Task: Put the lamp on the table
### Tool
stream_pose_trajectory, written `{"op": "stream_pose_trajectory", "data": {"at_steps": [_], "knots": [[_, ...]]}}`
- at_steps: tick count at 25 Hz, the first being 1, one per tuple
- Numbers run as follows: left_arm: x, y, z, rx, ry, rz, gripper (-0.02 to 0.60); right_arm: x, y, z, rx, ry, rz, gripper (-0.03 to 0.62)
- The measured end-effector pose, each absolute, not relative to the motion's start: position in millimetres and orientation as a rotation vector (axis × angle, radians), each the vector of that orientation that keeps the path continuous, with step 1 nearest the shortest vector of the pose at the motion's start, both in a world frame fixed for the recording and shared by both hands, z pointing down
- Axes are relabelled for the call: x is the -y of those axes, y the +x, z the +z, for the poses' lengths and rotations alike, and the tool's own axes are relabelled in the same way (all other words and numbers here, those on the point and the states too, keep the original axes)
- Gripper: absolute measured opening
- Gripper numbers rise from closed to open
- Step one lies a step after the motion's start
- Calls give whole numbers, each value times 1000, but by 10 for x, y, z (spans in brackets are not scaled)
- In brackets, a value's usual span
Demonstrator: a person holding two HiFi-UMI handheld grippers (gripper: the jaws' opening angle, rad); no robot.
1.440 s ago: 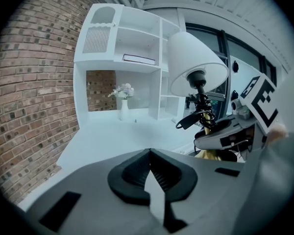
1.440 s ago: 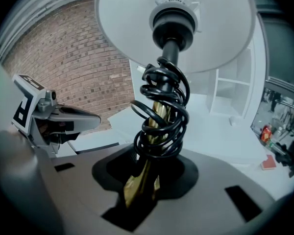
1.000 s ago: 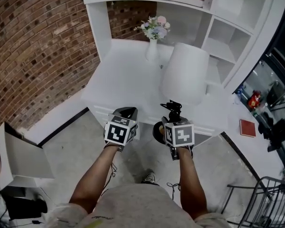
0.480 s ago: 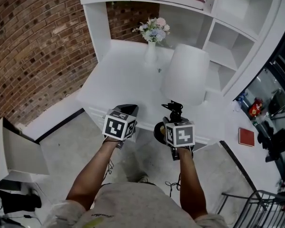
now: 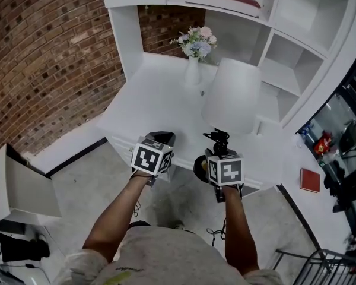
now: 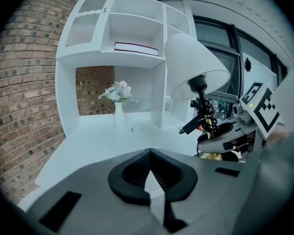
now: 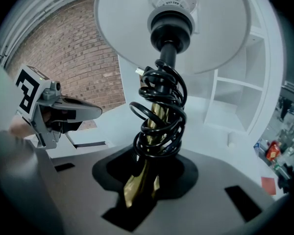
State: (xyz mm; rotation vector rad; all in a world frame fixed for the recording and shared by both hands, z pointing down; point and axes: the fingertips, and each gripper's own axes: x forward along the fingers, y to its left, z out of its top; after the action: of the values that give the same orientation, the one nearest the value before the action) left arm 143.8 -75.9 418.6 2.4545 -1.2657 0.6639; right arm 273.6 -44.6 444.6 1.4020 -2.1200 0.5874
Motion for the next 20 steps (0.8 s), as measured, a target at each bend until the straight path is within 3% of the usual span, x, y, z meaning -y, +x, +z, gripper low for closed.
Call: {"op": "stream_pose_trajectory", "data": {"at_steps": [20], "knots": [[1104,1166,4289,1398,2348,622,-5,908,2526,4508,2169,1282,535,114]]}}
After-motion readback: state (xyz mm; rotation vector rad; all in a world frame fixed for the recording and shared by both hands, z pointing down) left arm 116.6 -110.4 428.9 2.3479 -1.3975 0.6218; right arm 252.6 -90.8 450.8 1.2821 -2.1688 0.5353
